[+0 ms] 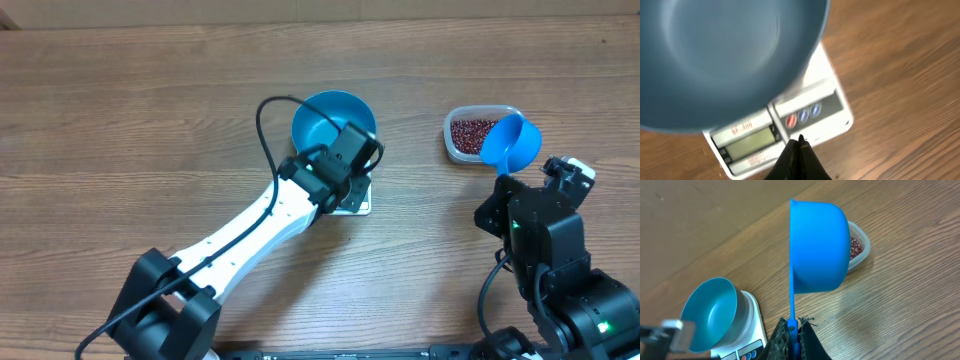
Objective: Scoop item into bowl and weigh 150g on scale
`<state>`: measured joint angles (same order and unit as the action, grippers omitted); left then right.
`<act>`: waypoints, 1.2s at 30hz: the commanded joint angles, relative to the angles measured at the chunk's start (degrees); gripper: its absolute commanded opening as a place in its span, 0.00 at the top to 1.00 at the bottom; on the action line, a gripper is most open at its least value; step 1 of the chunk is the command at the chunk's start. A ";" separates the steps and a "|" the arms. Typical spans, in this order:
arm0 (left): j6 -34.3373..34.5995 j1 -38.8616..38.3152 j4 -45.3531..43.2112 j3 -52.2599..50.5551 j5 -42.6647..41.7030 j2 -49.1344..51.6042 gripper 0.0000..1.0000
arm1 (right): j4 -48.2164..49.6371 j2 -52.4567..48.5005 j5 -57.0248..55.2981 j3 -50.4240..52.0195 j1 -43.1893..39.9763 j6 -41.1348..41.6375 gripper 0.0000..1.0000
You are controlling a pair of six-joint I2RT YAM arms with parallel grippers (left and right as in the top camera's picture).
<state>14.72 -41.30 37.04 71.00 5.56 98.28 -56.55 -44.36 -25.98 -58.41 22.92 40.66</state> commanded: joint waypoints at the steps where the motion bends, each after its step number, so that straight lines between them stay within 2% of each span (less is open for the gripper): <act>1: -2.38 -1.36 -1.75 -3.78 0.42 1.38 0.96 | 0.44 0.61 -1.62 -1.81 0.22 -0.20 0.96; 7: -2.95 -1.40 -11.13 -9.42 1.84 1.38 0.96 | 0.44 0.61 -1.62 -1.81 0.22 -0.20 0.96; 13: -2.73 -1.33 -16.94 -12.39 4.35 1.68 0.96 | -0.57 0.61 -1.62 -1.81 0.22 -0.20 0.96; 36: -2.27 -0.85 -18.95 -12.46 5.57 5.51 0.96 | -0.81 0.61 -1.62 -1.81 0.22 -0.20 0.96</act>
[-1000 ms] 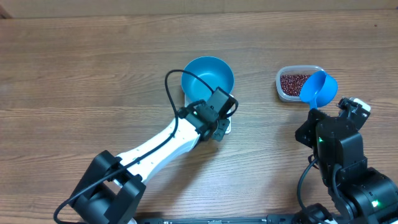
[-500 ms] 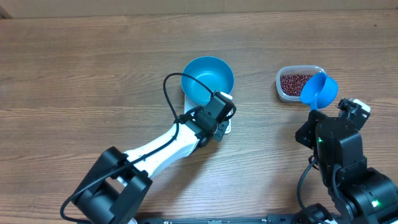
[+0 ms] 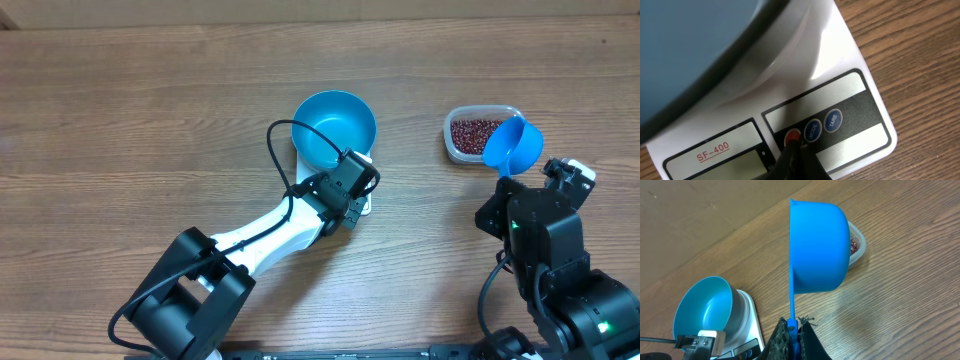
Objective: Scoop item into bowl and weigh 150g on scale
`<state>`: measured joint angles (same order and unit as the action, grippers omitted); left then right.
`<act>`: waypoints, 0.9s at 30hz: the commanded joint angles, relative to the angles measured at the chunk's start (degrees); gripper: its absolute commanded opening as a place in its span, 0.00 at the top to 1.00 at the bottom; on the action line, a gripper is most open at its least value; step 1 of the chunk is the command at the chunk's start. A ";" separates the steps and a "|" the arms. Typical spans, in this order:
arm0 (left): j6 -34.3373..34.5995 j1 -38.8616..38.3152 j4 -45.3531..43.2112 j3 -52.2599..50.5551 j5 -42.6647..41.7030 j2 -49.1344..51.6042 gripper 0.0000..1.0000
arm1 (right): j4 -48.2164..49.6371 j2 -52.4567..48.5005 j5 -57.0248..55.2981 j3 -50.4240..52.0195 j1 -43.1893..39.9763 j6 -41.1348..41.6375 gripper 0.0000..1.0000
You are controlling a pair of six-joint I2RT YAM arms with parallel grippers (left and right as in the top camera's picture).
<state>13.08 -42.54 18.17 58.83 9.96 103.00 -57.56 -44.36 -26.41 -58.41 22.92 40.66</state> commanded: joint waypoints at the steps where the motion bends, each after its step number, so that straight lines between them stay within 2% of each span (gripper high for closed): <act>1: -0.61 0.52 -0.09 -0.28 1.14 0.79 0.96 | 0.20 0.61 -1.18 -1.81 0.22 -0.20 0.96; 22: 0.15 1.29 -1.97 -0.55 1.44 3.34 0.96 | 0.17 0.61 -1.20 -1.81 0.22 -0.20 0.96; 27: 0.17 1.25 3.58 3.02 1.77 0.15 0.96 | 0.52 0.61 -1.22 -1.81 0.22 -0.20 0.96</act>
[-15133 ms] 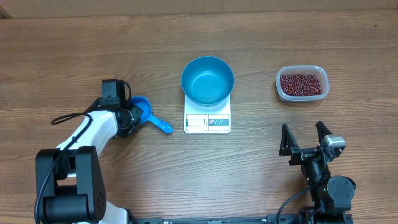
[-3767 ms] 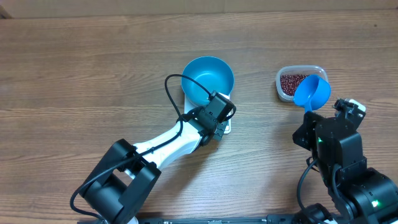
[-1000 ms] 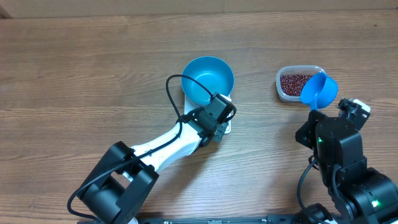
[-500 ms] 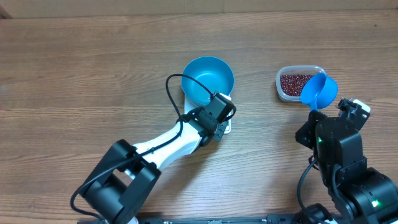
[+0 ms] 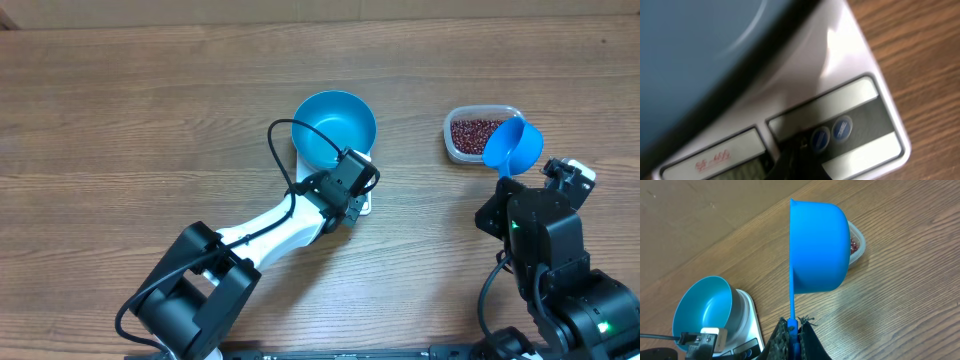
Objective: Scoop item into bowl and weigh 150g on scale
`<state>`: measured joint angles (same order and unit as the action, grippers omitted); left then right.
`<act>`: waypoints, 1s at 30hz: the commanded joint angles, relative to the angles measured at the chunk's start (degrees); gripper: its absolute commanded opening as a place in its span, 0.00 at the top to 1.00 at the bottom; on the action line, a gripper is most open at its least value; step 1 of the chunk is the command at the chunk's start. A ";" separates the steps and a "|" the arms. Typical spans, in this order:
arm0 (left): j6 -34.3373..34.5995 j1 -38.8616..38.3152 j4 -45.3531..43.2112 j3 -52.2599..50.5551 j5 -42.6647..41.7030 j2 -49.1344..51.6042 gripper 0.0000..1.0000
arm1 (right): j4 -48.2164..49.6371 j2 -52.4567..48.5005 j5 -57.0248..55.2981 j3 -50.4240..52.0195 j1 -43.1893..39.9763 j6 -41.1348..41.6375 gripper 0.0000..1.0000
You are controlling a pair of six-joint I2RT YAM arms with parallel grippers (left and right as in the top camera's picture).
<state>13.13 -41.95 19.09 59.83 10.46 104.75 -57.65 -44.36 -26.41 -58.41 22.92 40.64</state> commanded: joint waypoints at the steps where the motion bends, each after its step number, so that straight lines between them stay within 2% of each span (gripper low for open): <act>1: 0.11 0.63 4.72 3.41 0.59 -2.78 0.96 | 0.79 0.61 -1.22 -1.81 0.22 -0.17 0.96; 10: -0.39 0.63 15.45 11.30 -7.15 -10.36 0.96 | 1.55 0.61 -1.22 -1.81 0.22 -0.17 0.96; 16: -11.43 0.74 33.75 14.69 -6.40 -14.95 0.96 | 1.40 0.61 -1.22 -1.81 0.22 -0.17 0.96; 18: -11.89 0.74 39.06 16.22 -5.42 -16.61 0.96 | 1.40 0.61 -1.25 -1.81 0.22 -0.17 0.96; 20: -11.91 0.74 43.01 18.05 -5.31 -18.05 0.86 | 1.51 0.59 -1.25 -1.81 0.22 -0.17 0.96; 25: -11.89 0.74 51.98 23.21 -1.86 -20.20 0.83 | 3.39 -0.07 -1.22 -1.81 0.22 -0.17 0.96; 26: -11.89 0.74 54.86 24.41 0.04 -20.55 0.72 | 3.96 -0.50 -1.22 -1.81 0.22 -0.17 0.96; 28: -11.85 0.76 59.39 26.34 3.87 -20.81 0.45 | 4.39 -1.27 -1.22 -1.81 0.22 -0.17 0.96; 29: -11.85 0.76 61.72 27.39 5.95 -20.90 0.04 | 4.66 -2.05 -1.22 -1.81 0.22 -0.20 0.96; 30: -11.85 0.76 63.04 28.02 7.13 -20.90 0.00 | 4.74 -2.58 -1.22 -1.81 0.22 -0.17 0.96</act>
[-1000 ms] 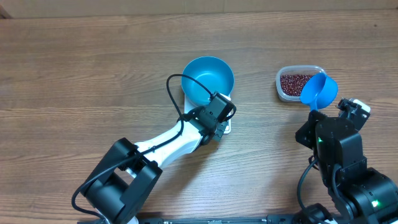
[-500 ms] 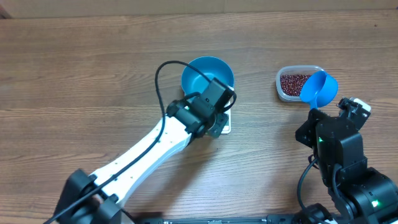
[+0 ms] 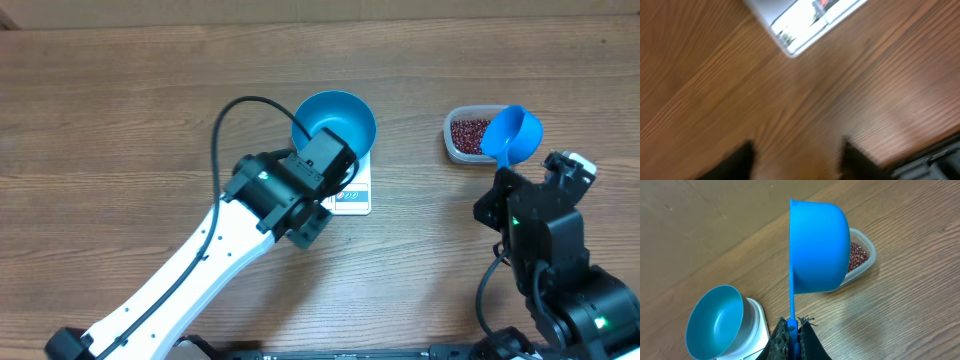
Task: Scoop item into bowl and weigh 150g on scale
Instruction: 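Withdraw the left gripper from the scale to the left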
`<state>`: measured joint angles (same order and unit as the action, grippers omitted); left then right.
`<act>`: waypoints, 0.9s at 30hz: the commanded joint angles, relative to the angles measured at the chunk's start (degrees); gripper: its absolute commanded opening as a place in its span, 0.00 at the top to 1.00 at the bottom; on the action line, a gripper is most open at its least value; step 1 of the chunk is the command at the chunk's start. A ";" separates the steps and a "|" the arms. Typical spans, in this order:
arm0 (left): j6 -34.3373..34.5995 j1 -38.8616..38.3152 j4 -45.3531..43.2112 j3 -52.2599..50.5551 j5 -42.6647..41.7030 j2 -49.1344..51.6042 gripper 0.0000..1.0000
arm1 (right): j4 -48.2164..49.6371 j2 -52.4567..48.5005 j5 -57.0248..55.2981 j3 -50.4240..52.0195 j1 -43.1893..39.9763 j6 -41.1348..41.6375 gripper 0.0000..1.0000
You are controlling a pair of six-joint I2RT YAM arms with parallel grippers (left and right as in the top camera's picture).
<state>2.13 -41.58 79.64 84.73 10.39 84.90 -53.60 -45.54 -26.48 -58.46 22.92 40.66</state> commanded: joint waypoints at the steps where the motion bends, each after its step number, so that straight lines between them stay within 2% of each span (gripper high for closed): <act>1: -0.85 0.39 3.78 3.82 8.59 -1.05 0.00 | 0.87 -2.21 -1.16 -1.77 0.22 -0.20 0.96; 5: -0.83 0.39 4.26 4.26 18.69 -0.96 0.00 | 2.12 -5.35 -1.14 -1.77 0.22 -0.20 0.96; 6: 0.17 0.44 5.49 4.26 18.29 -0.92 0.01 | 2.47 -5.75 -1.09 -1.77 0.22 -0.17 0.96; 8: 1.62 0.42 7.04 4.24 14.43 -0.92 0.01 | 3.41 -6.34 -1.11 -1.77 0.22 -0.20 0.96; 13: -12.20 2.64 3.89 4.20 1.16 -1.09 0.01 | 4.17 -6.38 -1.01 -1.79 0.22 -1.81 0.96; 17: -15.52 9.75 4.09 4.20 -9.16 -1.31 0.00 | 4.09 -6.38 0.31 -1.88 0.22 -5.25 0.96; 21: -25.29 18.93 4.17 4.20 -24.30 -3.06 0.00 | 4.11 -6.38 3.65 -2.64 0.22 -8.68 0.96; 24: -29.11 22.69 3.87 4.20 -28.26 -4.81 0.01 | 4.33 -6.38 5.70 -3.04 0.22 -10.97 0.96; 27: -30.73 22.95 3.89 4.20 -28.20 -6.12 0.00 | 4.26 -6.38 6.12 -3.50 0.22 -11.23 0.96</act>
<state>-22.63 -18.59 83.55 87.66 -11.16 81.45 -49.98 -52.36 -21.82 -59.72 22.92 32.14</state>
